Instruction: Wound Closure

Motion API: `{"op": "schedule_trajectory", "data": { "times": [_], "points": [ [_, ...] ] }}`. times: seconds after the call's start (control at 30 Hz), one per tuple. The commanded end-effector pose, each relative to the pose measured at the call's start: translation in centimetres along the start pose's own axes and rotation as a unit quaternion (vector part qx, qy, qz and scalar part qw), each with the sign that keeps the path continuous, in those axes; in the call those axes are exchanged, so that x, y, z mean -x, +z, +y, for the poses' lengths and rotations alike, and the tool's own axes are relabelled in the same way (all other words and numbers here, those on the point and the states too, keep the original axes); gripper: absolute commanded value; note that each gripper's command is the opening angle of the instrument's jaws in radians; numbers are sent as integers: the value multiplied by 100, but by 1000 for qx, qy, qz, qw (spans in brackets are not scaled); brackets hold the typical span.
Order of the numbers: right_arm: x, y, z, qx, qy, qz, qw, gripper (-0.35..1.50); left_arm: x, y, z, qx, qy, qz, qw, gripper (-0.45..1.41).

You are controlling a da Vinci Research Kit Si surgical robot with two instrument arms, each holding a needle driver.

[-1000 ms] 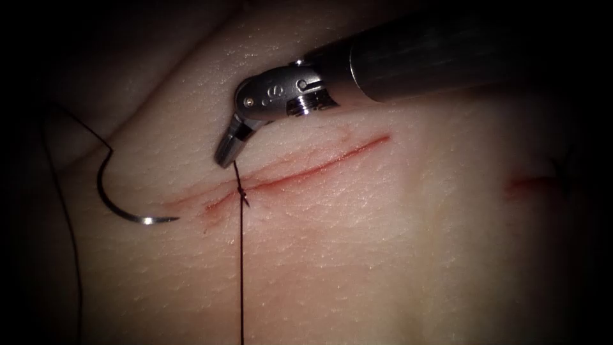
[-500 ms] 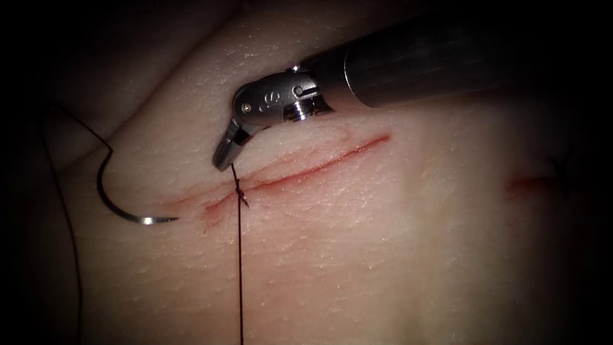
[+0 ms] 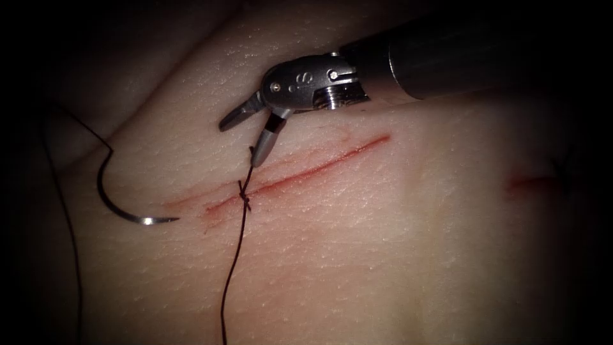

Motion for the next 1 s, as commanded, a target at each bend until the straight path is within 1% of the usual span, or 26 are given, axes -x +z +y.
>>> {"op": "schedule_trajectory", "data": {
  "times": [0.03, 0.13, 0.2, 0.23, 0.27, 0.3, 0.33, 0.37, 0.4, 0.47, 0.5, 0.53, 0.6, 0.63, 0.8, 0.83, 0.87, 0.9, 0.93, 0.97, 1.0],
  "points": [
    [2, -7, 3, 19, 13, 15, 1000, 118, 6, 3, -4, -2, 0, -3, 1000, -45],
    [2, -20, -2, 53, 38, 25, 998, 113, 11, -5, -24, -7, 2, -6, 1000, -45],
    [2, -20, -7, 67, 54, 32, 996, 108, 16, -10, -38, -7, 6, -6, 1000, -45],
    [1, -11, -18, 96, 64, 42, 992, 103, 21, -17, -56, -6, 22, -6, 1000, -45],
    [1, -11, -18, 96, 64, 42, 992, 103, 21, -17, -56, -6, 22, -6, 1000, -45],
    [1, -7, -21, 107, 66, 48, 991, 101, 22, -18, -61, -5, 26, -6, 1000, -45],
    [-1, 6, -30, 132, 71, 55, 987, 93, 22, -22, -70, 5, 38, 5, 999, -45],
    [-1, 6, -30, 132, 71, 55, 987, 93, 22, -22, -70, 5, 38, 5, 999, -45],
    [-2, 11, -34, 143, 73, 57, 985, 91, 21, -23, -73, 8, 46, 9, 999, -45],
    [-6, 25, -48, 166, 80, 81, 980, 63, 19, -27, -81, 14, 70, 19, 997, -45],
    [-6, 25, -48, 166, 80, 81, 980, 63, 19, -27, -81, 14, 70, 19, 997, -45],
    [-7, 29, -53, 166, 83, 93, 978, 39, 18, -29, -85, 18, 74, 19, 997, -45],
    [-8, 35, -61, 169, 81, 107, 976, 17, 16, -31, -90, 25, 78, 19, 996, -45],
    [-9, 39, -65, 172, 83, 111, 975, -1, 16, -32, -94, 28, 80, 18, 996, -45],
    [-10, 50, -74, 202, 87, 140, 965, -10, 13, -36, -112, 44, 98, 26, 994, -45],
    [-10, 52, -75, 211, 87, 146, 963, -13, 13, -36, -113, 47, 101, 28, 993, -45],
    [-10, 58, -77, 227, 90, 157, 957, -15, 11, -34, -115, 55, 103, 37, 992, -45],
    [-10, 58, -77, 227, 90, 157, 957, -15, 11, -34, -115, 55, 103, 37, 992, -45],
    [-9, 62, -78, 232, 87, 158, 956, -20, 11, -33, -115, 60, 106, 42, 992, -45],
    [-7, 69, -81, 241, 88, 163, 953, -20, 10, -30, -116, 73, 110, 52, 990, -45],
    [-7, 69, -81, 241, 88, 163, 953, -20, 10, -30, -116, 73, 110, 52, 990, -45]
  ]
}}
